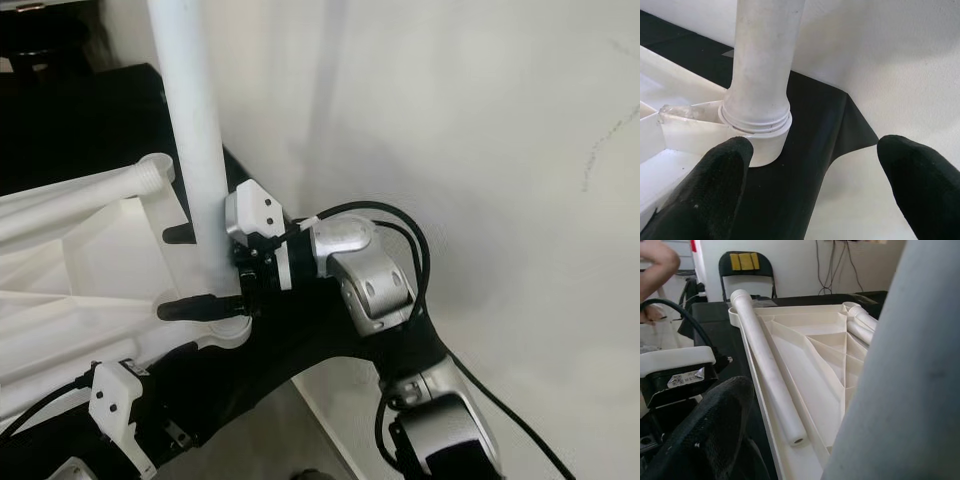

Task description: Building children table

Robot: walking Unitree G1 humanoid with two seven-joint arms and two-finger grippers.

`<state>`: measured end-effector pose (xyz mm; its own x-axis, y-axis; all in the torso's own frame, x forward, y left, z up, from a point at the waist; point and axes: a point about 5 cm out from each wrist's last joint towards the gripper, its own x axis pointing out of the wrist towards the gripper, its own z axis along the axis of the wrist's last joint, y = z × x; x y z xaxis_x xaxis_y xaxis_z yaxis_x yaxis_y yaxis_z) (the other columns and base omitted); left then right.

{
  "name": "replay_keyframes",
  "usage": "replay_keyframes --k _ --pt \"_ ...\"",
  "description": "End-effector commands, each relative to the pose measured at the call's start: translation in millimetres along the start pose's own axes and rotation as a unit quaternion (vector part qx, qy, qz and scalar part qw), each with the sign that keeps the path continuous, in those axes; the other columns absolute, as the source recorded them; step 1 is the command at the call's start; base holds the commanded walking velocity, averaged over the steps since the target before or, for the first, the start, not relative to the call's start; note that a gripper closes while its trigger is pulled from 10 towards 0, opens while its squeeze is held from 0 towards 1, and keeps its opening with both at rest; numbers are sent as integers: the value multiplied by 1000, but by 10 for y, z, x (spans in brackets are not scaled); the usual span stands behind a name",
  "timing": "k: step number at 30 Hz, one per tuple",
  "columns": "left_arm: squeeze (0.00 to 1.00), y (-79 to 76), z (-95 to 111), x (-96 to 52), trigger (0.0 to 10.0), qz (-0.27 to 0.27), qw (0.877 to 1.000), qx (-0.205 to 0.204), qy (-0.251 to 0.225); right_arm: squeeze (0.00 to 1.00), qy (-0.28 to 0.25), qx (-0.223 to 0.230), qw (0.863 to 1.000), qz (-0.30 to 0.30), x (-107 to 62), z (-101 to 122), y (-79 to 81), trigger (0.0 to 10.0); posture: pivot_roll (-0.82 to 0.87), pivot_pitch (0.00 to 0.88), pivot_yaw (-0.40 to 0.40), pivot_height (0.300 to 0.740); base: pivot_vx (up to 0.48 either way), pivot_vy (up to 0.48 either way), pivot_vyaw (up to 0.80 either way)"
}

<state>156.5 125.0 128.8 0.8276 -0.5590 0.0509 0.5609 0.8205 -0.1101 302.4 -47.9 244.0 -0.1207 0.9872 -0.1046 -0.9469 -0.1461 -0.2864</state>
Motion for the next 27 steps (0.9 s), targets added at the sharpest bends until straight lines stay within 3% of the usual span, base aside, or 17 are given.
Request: replay_keyframes --k 1,15,17,18,19,27 --pt "0 -30 20 -13 10000 -2 1000 1 1 0 -1 -8 999 33 30 -9 11 10000 -165 151 -110 740 0 0 0" --pt "0 -31 20 -13 10000 -1 1000 1 1 0 -4 -11 999 42 22 -22 -11 10000 -165 151 -110 740 0 0 0" --pt "0 -40 40 -23 10000 -3 1000 -2 1 0 7 38 999 34 -123 -145 -116 10000 -176 181 -109 740 0 0 0" --pt "0 -40 40 -23 10000 -3 1000 -2 1 0 7 38 999 34 -123 -145 -116 10000 -176 181 -109 740 0 0 0" --pt "0 -44 49 -24 10000 -3 1000 -4 0 0 11 64 998 2 -218 -216 -210 0 -176 180 -111 740 0 0 0" --pt "0 -45 54 -17 10000 -2 1000 -3 -1 0 -6 88 994 -58 -322 -251 -299 0 -177 180 -113 740 0 0 0"
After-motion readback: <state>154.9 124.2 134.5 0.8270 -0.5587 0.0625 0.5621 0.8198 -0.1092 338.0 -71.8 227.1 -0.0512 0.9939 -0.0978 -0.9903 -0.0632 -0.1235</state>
